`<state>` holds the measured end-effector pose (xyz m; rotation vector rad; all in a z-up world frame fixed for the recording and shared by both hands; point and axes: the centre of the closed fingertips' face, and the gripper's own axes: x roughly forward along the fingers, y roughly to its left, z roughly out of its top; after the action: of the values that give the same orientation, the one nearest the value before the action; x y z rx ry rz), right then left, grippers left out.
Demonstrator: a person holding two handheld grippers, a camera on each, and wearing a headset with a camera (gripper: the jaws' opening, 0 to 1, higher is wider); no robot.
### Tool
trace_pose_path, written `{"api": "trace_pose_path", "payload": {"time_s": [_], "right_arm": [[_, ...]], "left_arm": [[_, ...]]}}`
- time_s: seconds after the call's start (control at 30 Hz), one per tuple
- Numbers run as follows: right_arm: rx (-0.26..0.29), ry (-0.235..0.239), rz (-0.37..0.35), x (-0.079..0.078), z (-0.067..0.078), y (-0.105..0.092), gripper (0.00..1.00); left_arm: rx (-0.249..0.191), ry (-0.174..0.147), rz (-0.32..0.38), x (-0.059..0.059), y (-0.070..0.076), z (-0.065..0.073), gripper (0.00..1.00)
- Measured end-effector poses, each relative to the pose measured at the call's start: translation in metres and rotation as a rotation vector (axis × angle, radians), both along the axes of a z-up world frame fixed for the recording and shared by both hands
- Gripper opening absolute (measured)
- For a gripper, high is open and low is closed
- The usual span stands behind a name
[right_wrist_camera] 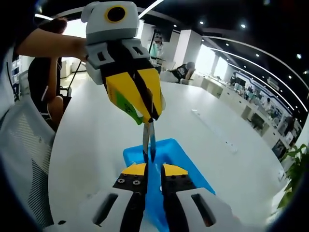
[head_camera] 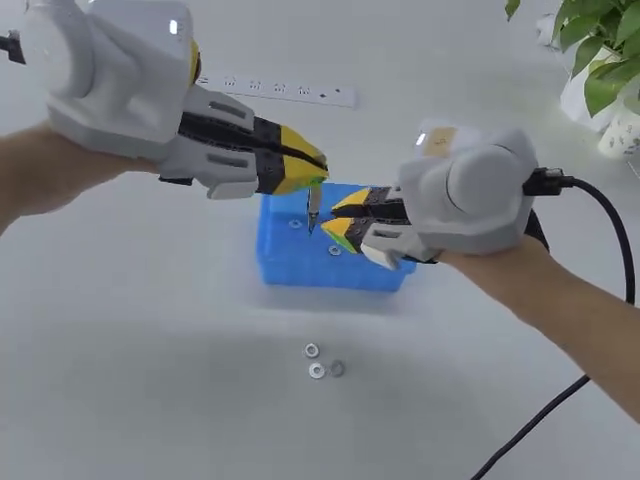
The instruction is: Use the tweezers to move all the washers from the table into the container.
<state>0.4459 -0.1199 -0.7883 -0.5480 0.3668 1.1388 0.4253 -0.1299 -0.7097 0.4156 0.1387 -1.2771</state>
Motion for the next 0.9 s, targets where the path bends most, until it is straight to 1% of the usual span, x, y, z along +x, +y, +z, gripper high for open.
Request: {"api": "trace_pose_path", "payload": {"time_s": [0.07,0.13,0.17,0.2,0.23,0.37,0.4,0.47,0.5,0.57,0.6,0.67,0.77,0.83,0.9], "right_arm": [[-0.009,-0.012,0.006,-0.003,0.002,0.002,0.12],[-0.001,-0.011,0.026,-0.009,0.006,0.006,0.12],[-0.003,-0.015,0.029,-0.010,0.006,0.007,0.12],[-0.004,-0.022,0.045,-0.014,0.009,0.009,0.12],[0.002,-0.018,0.053,-0.018,0.011,0.010,0.12],[0.012,-0.035,0.082,-0.030,0.019,0.015,0.12],[0.014,-0.035,0.084,-0.032,0.020,0.015,0.12],[0.003,-0.050,0.087,-0.034,0.021,0.015,0.12],[0.007,-0.048,0.090,-0.036,0.022,0.015,0.12],[0.016,-0.040,0.096,-0.040,0.023,0.016,0.12],[0.010,-0.043,0.101,-0.043,0.022,0.015,0.12],[0.011,-0.033,0.111,-0.049,0.021,0.014,0.12],[-0.008,-0.031,0.133,-0.059,0.016,0.012,0.12],[-0.010,-0.019,0.143,-0.066,0.012,0.011,0.12],[-0.017,-0.013,0.151,-0.070,0.009,0.011,0.12]], "left_arm": [[0.002,-0.008,-0.005,-0.006,-0.001,0.004,0.05],[0.009,-0.016,-0.005,-0.012,-0.001,0.007,0.05],[0.011,-0.019,-0.006,-0.014,-0.001,0.008,0.05],[0.011,-0.023,-0.007,-0.018,-0.003,0.011,0.05],[0.016,-0.030,-0.006,-0.021,-0.003,0.012,0.05],[0.022,-0.042,-0.009,-0.029,-0.004,0.017,0.05],[0.021,-0.042,-0.012,-0.031,-0.004,0.018,0.05],[0.015,-0.039,-0.024,-0.038,-0.007,0.020,0.05],[0.020,-0.040,-0.033,-0.043,-0.008,0.020,0.05],[0.024,-0.037,-0.041,-0.048,-0.009,0.019,0.05],[0.025,-0.035,-0.042,-0.050,-0.009,0.018,0.05],[0.023,-0.026,-0.049,-0.055,-0.010,0.016,0.05],[0.017,-0.013,-0.056,-0.064,-0.011,0.013,0.05],[0.002,0.000,-0.066,-0.071,-0.012,0.012,0.05],[0.004,0.006,-0.072,-0.076,-0.013,0.009,0.05]]}}
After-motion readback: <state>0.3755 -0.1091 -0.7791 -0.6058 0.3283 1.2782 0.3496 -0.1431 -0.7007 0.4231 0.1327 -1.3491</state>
